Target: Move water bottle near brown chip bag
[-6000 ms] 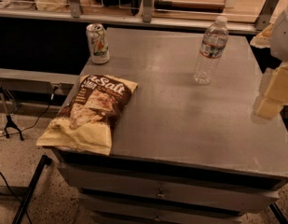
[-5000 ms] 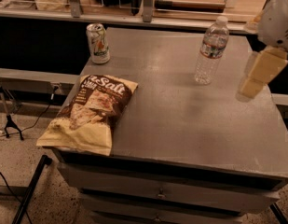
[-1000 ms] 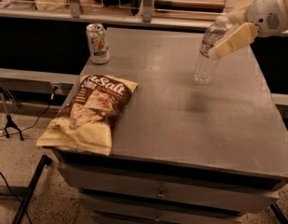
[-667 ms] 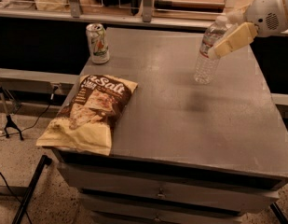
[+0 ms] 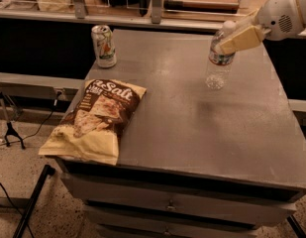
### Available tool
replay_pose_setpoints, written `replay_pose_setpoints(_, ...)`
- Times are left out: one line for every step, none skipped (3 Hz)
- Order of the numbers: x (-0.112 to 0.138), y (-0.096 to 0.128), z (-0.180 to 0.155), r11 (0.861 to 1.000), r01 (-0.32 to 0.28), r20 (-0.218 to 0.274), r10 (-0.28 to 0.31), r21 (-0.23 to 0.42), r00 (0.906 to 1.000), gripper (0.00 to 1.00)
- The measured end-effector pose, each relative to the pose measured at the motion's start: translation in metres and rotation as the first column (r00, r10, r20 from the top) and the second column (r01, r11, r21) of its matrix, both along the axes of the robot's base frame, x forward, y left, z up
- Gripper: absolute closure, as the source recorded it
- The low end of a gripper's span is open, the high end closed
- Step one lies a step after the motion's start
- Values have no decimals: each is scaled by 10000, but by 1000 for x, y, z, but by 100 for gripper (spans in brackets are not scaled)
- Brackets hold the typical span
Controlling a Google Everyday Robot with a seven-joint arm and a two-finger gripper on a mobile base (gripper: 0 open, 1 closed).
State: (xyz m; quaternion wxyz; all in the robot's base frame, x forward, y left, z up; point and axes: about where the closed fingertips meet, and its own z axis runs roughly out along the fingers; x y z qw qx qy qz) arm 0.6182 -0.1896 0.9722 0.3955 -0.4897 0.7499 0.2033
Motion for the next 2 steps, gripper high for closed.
replay_pose_setpoints(1,2,-2,10000,-39,-26,39,10,10000,70)
replay_pose_setpoints(2,5,-3,10000,-77,-50,78,19,10000,93)
